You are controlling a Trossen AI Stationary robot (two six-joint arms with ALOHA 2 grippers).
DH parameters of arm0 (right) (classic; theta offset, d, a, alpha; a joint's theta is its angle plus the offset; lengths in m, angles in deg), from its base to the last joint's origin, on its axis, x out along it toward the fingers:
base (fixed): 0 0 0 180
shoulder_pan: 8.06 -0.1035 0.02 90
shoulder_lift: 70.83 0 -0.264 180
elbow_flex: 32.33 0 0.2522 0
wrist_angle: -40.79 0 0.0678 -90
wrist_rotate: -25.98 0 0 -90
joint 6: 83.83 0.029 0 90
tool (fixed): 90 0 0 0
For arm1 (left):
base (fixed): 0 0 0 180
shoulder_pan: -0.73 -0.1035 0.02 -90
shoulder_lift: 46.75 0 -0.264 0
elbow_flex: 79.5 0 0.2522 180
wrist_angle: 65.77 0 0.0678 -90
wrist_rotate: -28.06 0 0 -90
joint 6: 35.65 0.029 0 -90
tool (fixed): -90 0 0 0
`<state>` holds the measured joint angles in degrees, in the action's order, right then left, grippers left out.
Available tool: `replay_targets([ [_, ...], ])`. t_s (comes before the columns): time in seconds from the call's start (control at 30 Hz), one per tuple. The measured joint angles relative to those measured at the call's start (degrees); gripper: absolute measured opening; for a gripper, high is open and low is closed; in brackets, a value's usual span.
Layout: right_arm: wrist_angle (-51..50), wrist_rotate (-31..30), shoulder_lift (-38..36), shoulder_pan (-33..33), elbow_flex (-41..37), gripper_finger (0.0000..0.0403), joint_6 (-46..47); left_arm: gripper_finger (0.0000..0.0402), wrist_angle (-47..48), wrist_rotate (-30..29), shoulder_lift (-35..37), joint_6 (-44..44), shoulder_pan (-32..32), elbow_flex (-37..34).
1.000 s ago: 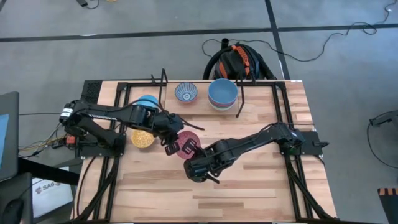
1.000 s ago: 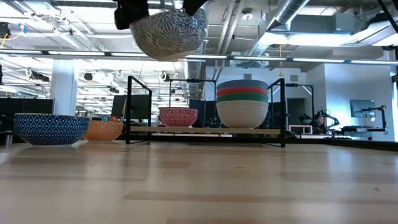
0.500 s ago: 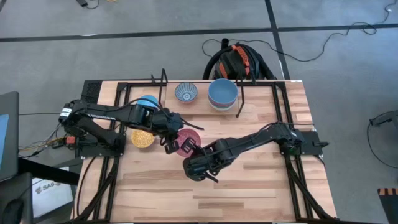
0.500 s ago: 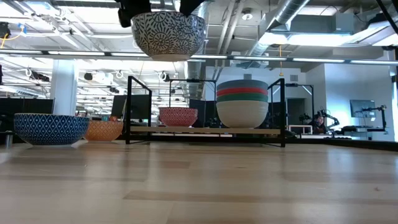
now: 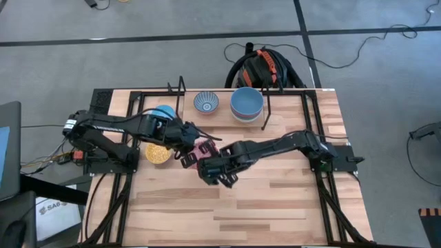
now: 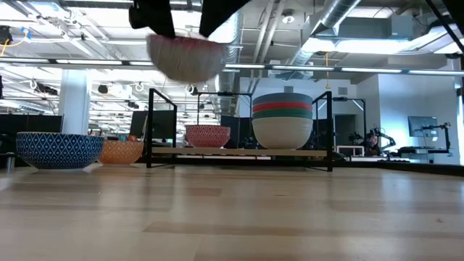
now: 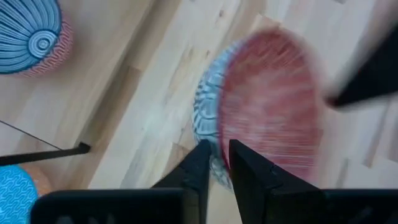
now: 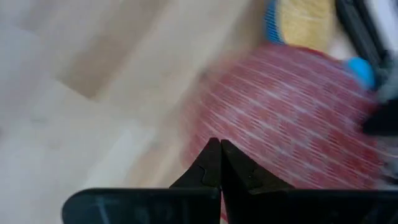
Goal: Place and stack bowls onto a shelf
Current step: Stack the small red bowl on the small blue bowl on the shelf
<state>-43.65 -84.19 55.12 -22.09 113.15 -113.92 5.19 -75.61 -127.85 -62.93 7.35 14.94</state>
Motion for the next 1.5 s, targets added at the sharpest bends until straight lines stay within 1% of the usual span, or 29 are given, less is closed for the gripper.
replay_targets([
  [0.1,-0.06,-0.39,-0.02,1.08,0.02,0.0018,-0.05,0.0044,0.66,-0.18,1.19,-0.43,0.13,0.00],
  [0.2,-0.32,0.27,-0.02,1.82,0.00,0.0018,0.11,0.0044,1.84,-2.48,3.25,-2.01,0.04,0.00],
  [0.27,-0.28,2.08,-0.02,2.07,0.00,0.0018,0.83,0.0044,3.46,-3.96,4.53,-4.13,0.00,0.00],
  [0.37,0.67,7.07,-0.03,2.94,-0.11,0.0018,3.51,0.0043,7.30,-5.28,5.66,-8.25,0.06,0.10],
  [0.43,2.41,7.72,-0.17,3.42,-1.17,0.0018,4.77,0.0043,10.98,-5.52,6.27,-10.42,0.26,-0.02],
  [0.53,1.39,7.70,-0.26,4.38,-1.64,0.0018,6.09,0.0043,13.86,-7.58,7.12,-13.28,1.09,0.00],
  [0.67,0.31,9.09,-1.09,6.43,-1.51,0.0018,10.15,0.0043,15.39,-9.71,8.72,-17.15,2.29,0.00],
  [0.73,0.28,12.39,-0.92,7.97,-1.96,0.0018,13.73,0.0043,15.72,-10.22,9.51,-19.67,3.04,0.00],
  [0.8,2.74,16.02,-0.91,9.32,-3.98,0.0019,18.73,0.0043,15.96,-11.49,10.20,-22.15,4.53,0.00],
  [0.87,5.90,16.50,-0.96,10.40,-7.44,0.0029,24.83,0.0043,17.04,-14.54,10.49,-25.08,6.79,-0.19],
  [0.97,4.73,15.80,-0.76,11.19,-11.99,0.0040,33.04,0.0043,16.89,-19.26,10.51,-28.11,9.48,-3.04],
  [1.07,1.85,15.77,-1.85,10.85,-16.33,0.0040,37.66,0.0043,12.34,-18.49,10.46,-30.11,8.57,-8.45],
  [1.13,3.30,15.82,-3.75,9.72,-20.75,0.0039,38.85,0.0044,6.86,-17.42,10.42,-29.63,7.03,-12.45],
  [1.23,10.49,16.92,-8.66,7.86,-30.22,0.0038,40.74,0.0044,-1.25,-15.80,10.36,-27.90,4.46,-17.31],
  [1.33,20.00,17.72,-15.64,6.83,-41.86,0.0038,44.83,0.0044,-8.36,-14.26,10.38,-26.50,1.76,-20.99],
  [1.43,30.75,17.70,-23.55,7.24,-53.72,0.0039,49.40,0.0049,-11.87,-13.57,10.33,-26.33,-1.35,-23.11],
  [1.5,39.52,17.67,-28.29,7.85,-60.30,0.0039,52.17,0.0062,-13.47,-12.72,9.74,-26.33,-3.44,-24.01],
])
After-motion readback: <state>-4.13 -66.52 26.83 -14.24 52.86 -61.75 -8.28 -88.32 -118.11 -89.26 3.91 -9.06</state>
